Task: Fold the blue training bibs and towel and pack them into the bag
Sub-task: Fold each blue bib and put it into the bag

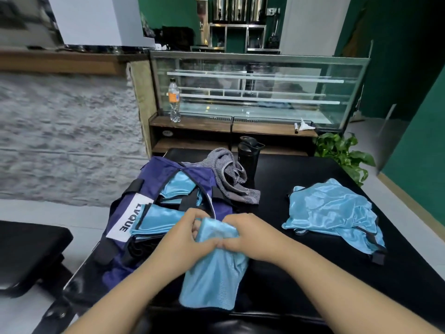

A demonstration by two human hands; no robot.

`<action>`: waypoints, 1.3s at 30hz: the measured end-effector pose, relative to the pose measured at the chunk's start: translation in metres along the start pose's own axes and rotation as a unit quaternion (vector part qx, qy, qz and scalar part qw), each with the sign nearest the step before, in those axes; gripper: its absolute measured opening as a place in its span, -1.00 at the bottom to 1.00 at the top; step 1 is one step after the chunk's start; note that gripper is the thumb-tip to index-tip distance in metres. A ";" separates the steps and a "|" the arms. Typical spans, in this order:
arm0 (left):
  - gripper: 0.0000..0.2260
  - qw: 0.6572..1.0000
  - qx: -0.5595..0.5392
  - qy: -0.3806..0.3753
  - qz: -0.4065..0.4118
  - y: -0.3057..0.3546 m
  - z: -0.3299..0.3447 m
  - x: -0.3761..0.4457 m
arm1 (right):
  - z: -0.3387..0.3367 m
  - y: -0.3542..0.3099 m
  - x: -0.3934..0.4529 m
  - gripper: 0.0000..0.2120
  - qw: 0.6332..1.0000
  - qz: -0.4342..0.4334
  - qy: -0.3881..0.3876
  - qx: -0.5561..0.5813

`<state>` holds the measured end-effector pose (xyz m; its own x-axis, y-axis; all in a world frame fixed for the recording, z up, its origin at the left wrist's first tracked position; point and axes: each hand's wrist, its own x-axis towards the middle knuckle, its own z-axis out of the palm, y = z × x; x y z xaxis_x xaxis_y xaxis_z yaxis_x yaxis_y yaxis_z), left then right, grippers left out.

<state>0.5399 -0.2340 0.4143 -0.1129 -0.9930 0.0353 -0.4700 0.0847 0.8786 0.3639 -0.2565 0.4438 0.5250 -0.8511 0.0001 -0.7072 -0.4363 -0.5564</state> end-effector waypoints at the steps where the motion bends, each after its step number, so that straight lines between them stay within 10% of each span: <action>1: -0.57 1.000 0.011 -0.019 -0.005 -0.005 -0.007 0.001 | -0.001 0.000 0.004 -0.76 0.999 0.013 0.017 0.047; 9: -0.83 0.992 -0.024 -0.053 -0.114 -0.027 -0.085 0.019 | 0.020 0.005 0.040 -0.84 0.897 0.157 0.064 0.409; 19: -0.66 0.960 0.211 0.146 -0.111 -0.070 -0.114 0.103 | 0.080 -0.005 0.115 -0.52 0.870 0.285 0.098 0.391; 28: -0.64 0.902 0.390 0.074 0.167 -0.076 -0.068 0.068 | 0.087 -0.006 0.087 -0.48 0.972 0.071 0.155 0.162; 33: -0.01 0.895 0.436 -0.085 0.043 -0.098 -0.060 0.038 | 0.105 0.004 0.074 -0.54 0.996 -0.044 0.076 0.012; 39: -0.41 0.868 0.484 -0.112 0.012 -0.122 -0.056 0.035 | 0.111 0.008 0.077 -0.47 1.000 -0.008 -0.015 0.023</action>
<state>0.6419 -0.2833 0.3353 -0.2484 -0.9584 -0.1406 -0.9683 0.2417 0.0632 0.4512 -0.2932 0.3472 0.5515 -0.8341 -0.0152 -0.6755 -0.4358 -0.5947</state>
